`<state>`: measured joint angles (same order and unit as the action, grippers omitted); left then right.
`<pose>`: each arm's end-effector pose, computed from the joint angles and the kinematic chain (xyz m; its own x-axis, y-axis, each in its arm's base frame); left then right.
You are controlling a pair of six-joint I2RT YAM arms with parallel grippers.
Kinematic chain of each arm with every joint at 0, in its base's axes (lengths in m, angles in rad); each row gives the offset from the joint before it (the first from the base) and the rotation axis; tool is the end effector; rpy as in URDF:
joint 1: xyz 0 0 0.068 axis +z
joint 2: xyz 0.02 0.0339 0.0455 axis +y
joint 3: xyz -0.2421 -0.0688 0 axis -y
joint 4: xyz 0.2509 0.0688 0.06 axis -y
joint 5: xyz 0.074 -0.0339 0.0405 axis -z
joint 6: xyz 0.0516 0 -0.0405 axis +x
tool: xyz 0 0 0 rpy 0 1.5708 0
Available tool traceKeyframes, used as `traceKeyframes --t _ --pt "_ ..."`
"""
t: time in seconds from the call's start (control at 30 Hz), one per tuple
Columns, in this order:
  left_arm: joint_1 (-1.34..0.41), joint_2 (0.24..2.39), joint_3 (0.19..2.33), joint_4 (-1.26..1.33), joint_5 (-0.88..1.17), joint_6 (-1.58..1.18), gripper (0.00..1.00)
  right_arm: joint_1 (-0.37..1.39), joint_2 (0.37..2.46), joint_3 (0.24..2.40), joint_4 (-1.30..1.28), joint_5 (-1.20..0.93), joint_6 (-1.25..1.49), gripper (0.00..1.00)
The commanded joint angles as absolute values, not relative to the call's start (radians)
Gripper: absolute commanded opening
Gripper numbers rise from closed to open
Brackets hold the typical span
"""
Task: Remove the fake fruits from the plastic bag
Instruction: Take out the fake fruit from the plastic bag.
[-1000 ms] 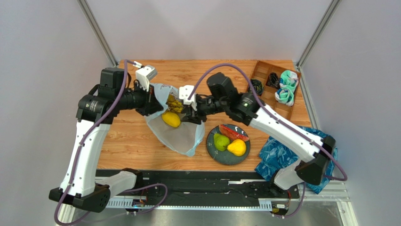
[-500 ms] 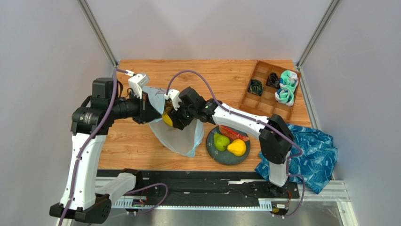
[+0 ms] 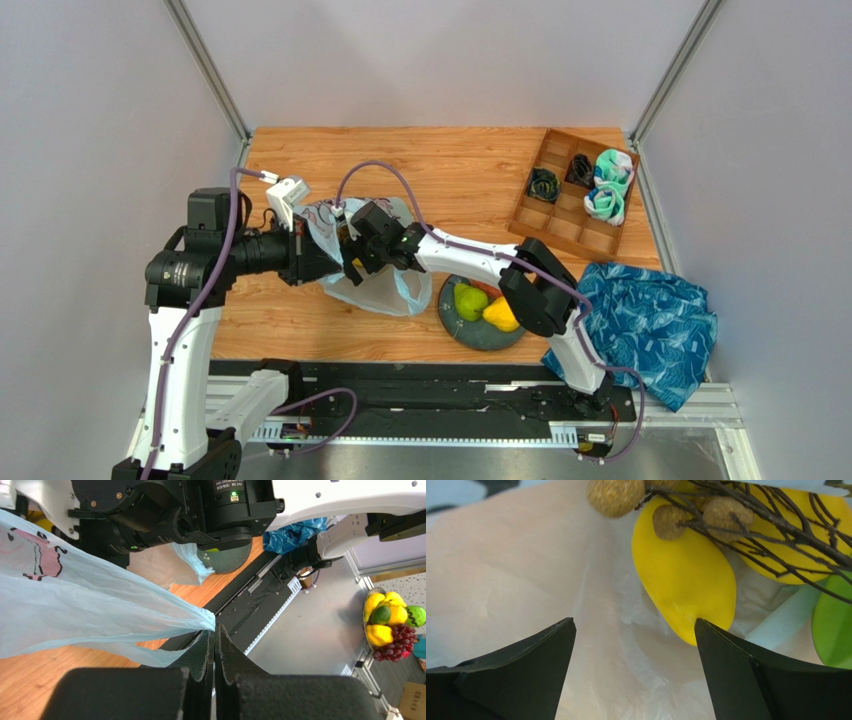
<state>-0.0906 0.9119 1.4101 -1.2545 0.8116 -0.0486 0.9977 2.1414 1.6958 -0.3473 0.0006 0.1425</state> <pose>0.1392 -0.0502 0.4024 -0.7112 0.0310 -0.7023 0.5539 0.6400 -0.5325 0.2664 0.4127 0.1738 -0.5017 -0.5154 -0.6947 -0.7766 0.6221 0.0992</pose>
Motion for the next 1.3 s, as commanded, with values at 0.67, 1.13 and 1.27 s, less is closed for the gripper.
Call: traceKeyframes --t 0.67,1.13,1.27 --pt "-0.086 0.877 1.359 -1.345 1.019 0.022 0.0 1.025 2.276 1.882 -0.261 0.15 0.078 1.0" --pt "-0.086 0.885 1.367 -1.313 1.029 0.005 0.0 1.014 2.229 1.757 -0.38 0.032 0.114 0.98" --pt "-0.084 0.887 1.371 -1.289 1.026 0.005 0.0 1.015 2.221 1.73 -0.376 0.021 0.104 0.84"
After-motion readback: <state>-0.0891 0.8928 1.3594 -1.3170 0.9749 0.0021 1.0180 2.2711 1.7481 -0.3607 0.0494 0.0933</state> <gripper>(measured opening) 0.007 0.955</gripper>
